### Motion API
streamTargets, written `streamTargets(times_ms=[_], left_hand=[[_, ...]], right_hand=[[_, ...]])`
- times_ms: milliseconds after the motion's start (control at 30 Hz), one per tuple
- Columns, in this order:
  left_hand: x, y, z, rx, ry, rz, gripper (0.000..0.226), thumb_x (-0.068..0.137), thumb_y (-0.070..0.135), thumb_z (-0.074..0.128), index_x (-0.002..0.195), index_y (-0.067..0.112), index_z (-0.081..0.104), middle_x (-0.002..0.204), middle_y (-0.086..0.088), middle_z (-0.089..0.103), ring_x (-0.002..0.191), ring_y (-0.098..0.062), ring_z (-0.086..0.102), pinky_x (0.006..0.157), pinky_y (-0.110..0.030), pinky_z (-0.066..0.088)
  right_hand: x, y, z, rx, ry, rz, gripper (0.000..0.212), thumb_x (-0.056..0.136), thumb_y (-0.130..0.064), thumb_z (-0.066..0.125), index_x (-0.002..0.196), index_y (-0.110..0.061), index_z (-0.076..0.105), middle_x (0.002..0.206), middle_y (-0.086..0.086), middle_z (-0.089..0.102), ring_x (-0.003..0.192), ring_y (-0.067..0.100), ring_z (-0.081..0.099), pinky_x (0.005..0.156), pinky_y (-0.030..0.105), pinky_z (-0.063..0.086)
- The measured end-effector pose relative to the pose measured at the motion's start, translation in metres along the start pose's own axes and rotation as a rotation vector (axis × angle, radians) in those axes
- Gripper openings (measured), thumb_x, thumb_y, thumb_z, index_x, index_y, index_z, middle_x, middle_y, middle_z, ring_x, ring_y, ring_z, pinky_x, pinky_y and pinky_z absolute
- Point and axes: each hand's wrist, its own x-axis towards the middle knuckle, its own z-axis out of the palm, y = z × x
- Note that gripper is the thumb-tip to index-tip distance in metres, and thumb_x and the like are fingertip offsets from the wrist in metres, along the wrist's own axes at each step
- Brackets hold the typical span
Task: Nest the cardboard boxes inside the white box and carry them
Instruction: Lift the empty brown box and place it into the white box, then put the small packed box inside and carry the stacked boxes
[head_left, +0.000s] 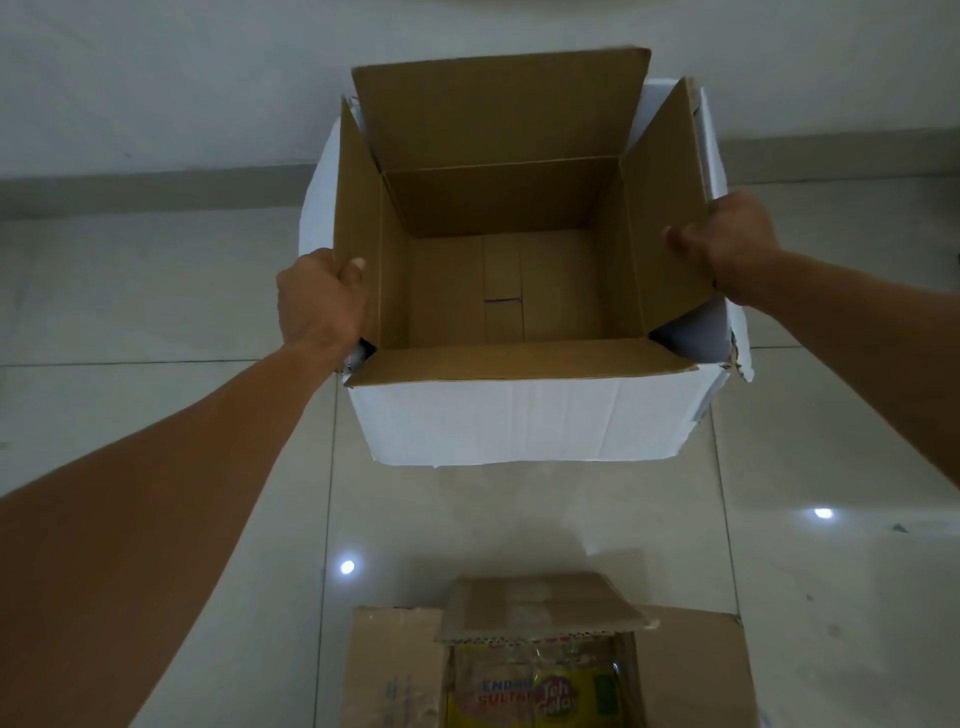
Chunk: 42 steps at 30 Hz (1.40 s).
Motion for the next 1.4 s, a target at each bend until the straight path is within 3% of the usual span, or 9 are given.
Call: streamTargets(times_ms=[133, 233, 300, 533, 733, 867, 1233, 1400], left_hand=[[0.002, -0.004, -0.002, 0.02, 0.012, 0.026, 0.032, 0.094, 0.029, 0.053, 0.095, -0.002, 0.061, 0.095, -0.021, 0.066, 0.082, -0.029, 0.061, 0.068, -0.027, 0.041], [-0.004, -0.002, -0.004, -0.043, 0.047, 0.121, 0.038, 0.091, 0.031, 0.059, 0.12, 0.007, 0.054, 0.103, -0.014, 0.063, 0.093, -0.023, 0.059, 0.074, -0.023, 0.041], [-0.008, 0.0, -0.006, -0.066, 0.099, 0.159, 0.049, 0.088, 0.035, 0.062, 0.129, 0.012, 0.046, 0.119, -0.014, 0.055, 0.107, -0.023, 0.054, 0.083, -0.027, 0.044], [-0.03, -0.001, -0.012, 0.034, 0.157, 0.183, 0.039, 0.088, 0.027, 0.058, 0.123, 0.011, 0.053, 0.123, -0.016, 0.054, 0.115, -0.029, 0.048, 0.092, -0.037, 0.039], [-0.076, -0.009, -0.016, 0.078, 0.187, 0.168, 0.037, 0.085, 0.026, 0.058, 0.119, 0.011, 0.054, 0.121, -0.015, 0.053, 0.112, -0.03, 0.048, 0.088, -0.035, 0.035], [-0.138, -0.029, -0.017, 0.107, 0.2, 0.122, 0.04, 0.082, 0.026, 0.06, 0.119, 0.011, 0.052, 0.121, -0.015, 0.052, 0.111, -0.031, 0.048, 0.087, -0.033, 0.033], [-0.312, -0.123, -0.01, 0.171, 0.098, -0.071, 0.045, 0.079, 0.024, 0.062, 0.121, 0.011, 0.05, 0.125, -0.014, 0.051, 0.115, -0.032, 0.047, 0.092, -0.041, 0.033], [-0.367, -0.177, -0.001, 0.206, -0.049, -0.243, 0.062, 0.075, 0.031, 0.066, 0.129, 0.012, 0.041, 0.132, -0.015, 0.047, 0.121, -0.035, 0.043, 0.098, -0.047, 0.033]], right_hand=[[-0.001, -0.001, 0.0, -0.008, 0.014, -0.022, 0.04, 0.083, -0.032, 0.066, 0.104, 0.001, 0.059, 0.096, 0.016, 0.061, 0.094, 0.034, 0.063, 0.075, 0.037, 0.053], [-0.009, -0.004, -0.001, 0.019, -0.014, -0.062, 0.045, 0.083, -0.037, 0.065, 0.112, -0.003, 0.06, 0.111, 0.019, 0.065, 0.098, 0.034, 0.064, 0.082, 0.044, 0.055], [-0.016, -0.005, -0.001, -0.003, -0.005, -0.075, 0.048, 0.082, -0.039, 0.066, 0.117, -0.006, 0.057, 0.116, 0.018, 0.063, 0.102, 0.034, 0.063, 0.084, 0.046, 0.054], [-0.048, -0.007, -0.001, -0.202, 0.157, -0.21, 0.049, 0.082, -0.017, 0.057, 0.128, -0.012, 0.041, 0.118, 0.017, 0.058, 0.103, 0.037, 0.057, 0.072, 0.037, 0.039], [-0.102, 0.008, -0.001, -0.282, 0.242, -0.388, 0.046, 0.08, -0.011, 0.059, 0.123, -0.01, 0.046, 0.123, 0.017, 0.051, 0.109, 0.035, 0.051, 0.089, 0.042, 0.04], [-0.146, 0.041, 0.004, -0.214, 0.206, -0.429, 0.039, 0.081, -0.014, 0.057, 0.118, -0.01, 0.049, 0.115, 0.015, 0.054, 0.102, 0.031, 0.053, 0.086, 0.039, 0.041], [-0.274, 0.186, 0.02, -0.115, 0.005, -0.19, 0.036, 0.079, -0.014, 0.059, 0.114, -0.014, 0.051, 0.114, 0.013, 0.054, 0.097, 0.03, 0.056, 0.08, 0.041, 0.049], [-0.336, 0.25, 0.037, -0.19, -0.14, 0.034, 0.057, 0.076, -0.021, 0.065, 0.127, -0.015, 0.041, 0.127, 0.017, 0.048, 0.111, 0.037, 0.051, 0.091, 0.045, 0.046]])
